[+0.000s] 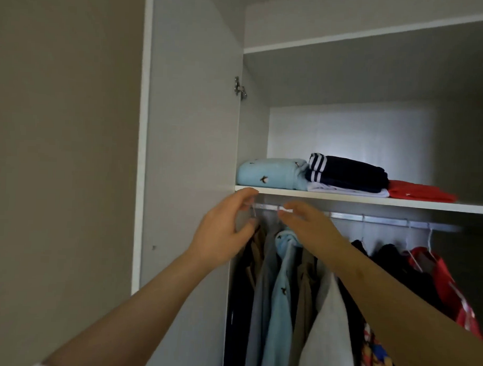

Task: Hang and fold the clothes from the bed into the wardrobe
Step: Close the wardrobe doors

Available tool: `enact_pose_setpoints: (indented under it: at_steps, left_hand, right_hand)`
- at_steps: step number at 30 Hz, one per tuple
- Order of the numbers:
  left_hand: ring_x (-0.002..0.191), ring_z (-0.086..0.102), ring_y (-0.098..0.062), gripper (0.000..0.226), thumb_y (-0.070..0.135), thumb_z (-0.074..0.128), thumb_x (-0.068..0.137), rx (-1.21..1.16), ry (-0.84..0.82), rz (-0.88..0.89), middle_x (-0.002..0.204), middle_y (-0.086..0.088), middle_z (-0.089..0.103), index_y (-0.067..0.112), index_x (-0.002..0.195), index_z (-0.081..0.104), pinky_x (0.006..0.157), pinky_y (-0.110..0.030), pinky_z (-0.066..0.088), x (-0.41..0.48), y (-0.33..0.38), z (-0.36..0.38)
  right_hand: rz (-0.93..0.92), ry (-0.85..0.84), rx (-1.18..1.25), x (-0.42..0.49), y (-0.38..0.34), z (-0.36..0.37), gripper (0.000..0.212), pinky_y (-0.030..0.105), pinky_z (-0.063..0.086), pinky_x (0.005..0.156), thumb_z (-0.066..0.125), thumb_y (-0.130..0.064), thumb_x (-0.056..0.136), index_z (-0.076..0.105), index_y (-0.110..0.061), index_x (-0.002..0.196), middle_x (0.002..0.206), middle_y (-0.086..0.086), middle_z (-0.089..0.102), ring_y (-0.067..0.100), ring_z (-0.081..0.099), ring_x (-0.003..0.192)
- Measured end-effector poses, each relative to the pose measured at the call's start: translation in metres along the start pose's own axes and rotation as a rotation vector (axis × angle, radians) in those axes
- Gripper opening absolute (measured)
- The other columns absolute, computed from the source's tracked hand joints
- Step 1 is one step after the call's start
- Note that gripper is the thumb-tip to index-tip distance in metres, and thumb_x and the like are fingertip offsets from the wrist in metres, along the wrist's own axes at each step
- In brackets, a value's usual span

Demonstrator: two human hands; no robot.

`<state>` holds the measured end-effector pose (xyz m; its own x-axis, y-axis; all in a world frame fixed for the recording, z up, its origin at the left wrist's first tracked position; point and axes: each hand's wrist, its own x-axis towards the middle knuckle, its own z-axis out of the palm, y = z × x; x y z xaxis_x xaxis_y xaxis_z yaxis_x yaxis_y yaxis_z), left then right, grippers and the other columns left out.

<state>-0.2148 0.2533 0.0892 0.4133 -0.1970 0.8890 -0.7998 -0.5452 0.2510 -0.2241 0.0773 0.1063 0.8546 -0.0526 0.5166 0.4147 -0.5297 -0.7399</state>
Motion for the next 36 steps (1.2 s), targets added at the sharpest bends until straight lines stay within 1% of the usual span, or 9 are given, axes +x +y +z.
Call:
enact_pose_setpoints:
  at_steps: [4, 7, 12, 16, 20, 26, 30, 33, 36]
  left_hand:
    - [0.114, 0.048, -0.021, 0.034, 0.007, 0.052, 0.077, 0.308, 0.337, 0.208, 0.117, -0.016, 0.060, 0.002, 0.110, 0.062, 0.097, -0.028, 0.034, -0.013, -0.039, -0.055]
    - [0.126, 0.039, -0.034, 0.057, 0.006, 0.061, 0.071, 0.437, 0.528, 0.036, 0.134, -0.022, 0.045, 0.007, 0.127, 0.048, 0.098, -0.046, 0.034, -0.018, -0.066, -0.077]
    - [0.129, 0.040, -0.017, 0.089, 0.000, 0.060, 0.082, -0.249, 0.285, -0.498, 0.143, -0.001, 0.035, 0.017, 0.149, 0.004, 0.106, -0.032, 0.035, -0.019, -0.100, -0.092]
    - [0.088, 0.063, -0.012, 0.038, -0.008, 0.053, 0.084, -0.421, 0.218, -0.577, 0.100, 0.004, 0.064, 0.016, 0.114, 0.053, 0.078, -0.021, 0.053, -0.026, -0.118, -0.093]
    - [0.069, 0.063, 0.008, 0.032, -0.009, 0.056, 0.084, -0.516, 0.288, -0.539, 0.085, 0.016, 0.064, 0.023, 0.089, 0.059, 0.064, -0.007, 0.049, -0.034, -0.118, -0.087]
    - [0.088, 0.065, 0.000, 0.035, -0.001, 0.063, 0.082, -0.492, 0.250, -0.439, 0.092, 0.019, 0.065, 0.026, 0.104, 0.057, 0.081, -0.018, 0.051, -0.037, -0.095, -0.049]
    - [0.092, 0.060, 0.008, 0.045, 0.011, 0.070, 0.079, -0.424, 0.192, -0.362, 0.100, 0.028, 0.060, 0.031, 0.115, 0.053, 0.079, -0.002, 0.043, -0.034, -0.072, -0.011]
    - [0.117, 0.051, -0.008, 0.064, 0.009, 0.070, 0.079, -0.396, 0.119, -0.364, 0.129, 0.006, 0.054, 0.016, 0.135, 0.041, 0.099, -0.017, 0.040, -0.027, -0.051, 0.022]
    - [0.130, 0.042, -0.016, 0.076, 0.005, 0.067, 0.079, -0.428, 0.082, -0.373, 0.144, -0.002, 0.042, 0.014, 0.143, 0.027, 0.107, -0.034, 0.037, -0.020, -0.031, 0.056]
  right_hand:
    - [-0.004, -0.064, 0.070, 0.002, -0.019, 0.060, 0.020, 0.022, 0.033, 0.087, 0.051, -0.039, 0.092, 0.055, -0.028, 0.109, 0.116, -0.007, 0.051, 0.008, 0.046, 0.104]
    - [-0.016, -0.078, 0.066, 0.003, -0.026, 0.091, 0.018, 0.020, 0.032, 0.085, 0.048, -0.040, 0.093, 0.055, -0.028, 0.105, 0.116, -0.006, 0.052, 0.007, 0.046, 0.101]
    - [-0.011, -0.106, 0.027, 0.006, -0.036, 0.121, 0.010, 0.021, 0.031, 0.088, 0.045, -0.041, 0.094, 0.051, -0.034, 0.097, 0.126, -0.002, 0.051, 0.007, 0.044, 0.106]
    - [-0.005, -0.112, 0.039, 0.006, -0.043, 0.130, 0.007, 0.023, 0.034, 0.090, 0.046, -0.043, 0.093, 0.051, -0.039, 0.089, 0.131, 0.002, 0.052, 0.012, 0.048, 0.113]
    - [-0.010, -0.105, 0.050, 0.001, -0.039, 0.128, 0.011, 0.021, 0.036, 0.088, 0.047, -0.041, 0.093, 0.052, -0.041, 0.083, 0.120, -0.002, 0.056, 0.009, 0.050, 0.105]
    - [0.008, -0.030, 0.025, -0.002, -0.026, 0.099, 0.010, 0.011, 0.036, 0.067, 0.047, -0.034, 0.095, 0.054, -0.029, 0.089, 0.092, -0.009, 0.055, 0.003, 0.049, 0.081]
    - [0.036, 0.012, 0.025, -0.005, -0.010, 0.072, 0.013, 0.011, 0.040, 0.070, 0.048, -0.035, 0.095, 0.056, -0.030, 0.086, 0.091, -0.010, 0.058, 0.003, 0.053, 0.082]
    - [0.073, 0.045, 0.009, -0.005, 0.010, 0.047, 0.011, 0.023, 0.037, 0.089, 0.049, -0.035, 0.094, 0.056, -0.028, 0.097, 0.106, -0.005, 0.058, 0.011, 0.052, 0.101]
    - [0.097, 0.079, -0.012, -0.005, 0.028, 0.018, 0.009, 0.021, 0.036, 0.084, 0.049, -0.033, 0.094, 0.057, -0.029, 0.097, 0.104, -0.006, 0.058, 0.011, 0.052, 0.099]
